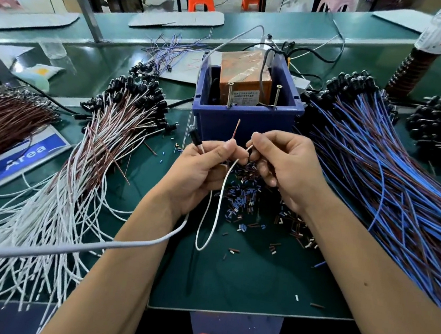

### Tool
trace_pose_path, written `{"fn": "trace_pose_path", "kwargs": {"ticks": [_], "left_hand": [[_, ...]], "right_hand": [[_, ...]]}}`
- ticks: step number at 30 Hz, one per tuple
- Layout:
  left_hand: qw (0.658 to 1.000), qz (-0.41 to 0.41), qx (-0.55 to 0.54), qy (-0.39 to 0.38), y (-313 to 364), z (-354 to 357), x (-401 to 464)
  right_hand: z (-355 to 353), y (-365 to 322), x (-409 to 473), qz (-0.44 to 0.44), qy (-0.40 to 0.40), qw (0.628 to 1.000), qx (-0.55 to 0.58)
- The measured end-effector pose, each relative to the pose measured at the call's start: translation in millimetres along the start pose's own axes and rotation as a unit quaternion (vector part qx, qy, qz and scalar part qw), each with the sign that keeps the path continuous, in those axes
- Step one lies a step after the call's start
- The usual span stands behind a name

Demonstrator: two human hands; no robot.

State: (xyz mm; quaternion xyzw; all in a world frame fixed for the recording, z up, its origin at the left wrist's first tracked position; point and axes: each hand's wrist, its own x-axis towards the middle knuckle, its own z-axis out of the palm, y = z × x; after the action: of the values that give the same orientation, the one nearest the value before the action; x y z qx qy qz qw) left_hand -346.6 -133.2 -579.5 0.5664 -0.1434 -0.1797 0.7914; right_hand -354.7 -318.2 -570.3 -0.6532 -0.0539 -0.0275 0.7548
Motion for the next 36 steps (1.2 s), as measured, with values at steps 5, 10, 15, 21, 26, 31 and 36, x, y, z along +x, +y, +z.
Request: {"fn": "trace_pose_path", "kwargs": {"ticks": [5,10,15,21,26,31,36], "left_hand": [[1.000,-0.001,-0.026,0.005,0,5,1],[0.998,0.029,-0.047,0.026,2,7,-1],[0.993,0.079,-0.010,0.090,-1,10,1],[0.989,0.116,0.008,0.090,-2,15,-1],[0.969,0.186,0.062,0.147,-4,14,3],[0.934,0.218,0.121,0.258,-2,11,10],[0.904,0.261,0.127,0.314,0,9,12]], "right_hand": [[-1,2,2,-0.025,0.044,0.999,0.003],[-11,2,6,-0.013,0.084,0.996,0.030],[1,3,-1,0.031,-0.081,0.996,0.006],[2,2,-6,0.020,-0.127,0.992,-0.021],[-1,0,-4,-0.082,-0.051,0.995,-0.011],[-1,0,-2,-0.235,0.103,0.956,-0.141],[2,4,-3,-0.290,0.230,0.897,-0.240]]}}
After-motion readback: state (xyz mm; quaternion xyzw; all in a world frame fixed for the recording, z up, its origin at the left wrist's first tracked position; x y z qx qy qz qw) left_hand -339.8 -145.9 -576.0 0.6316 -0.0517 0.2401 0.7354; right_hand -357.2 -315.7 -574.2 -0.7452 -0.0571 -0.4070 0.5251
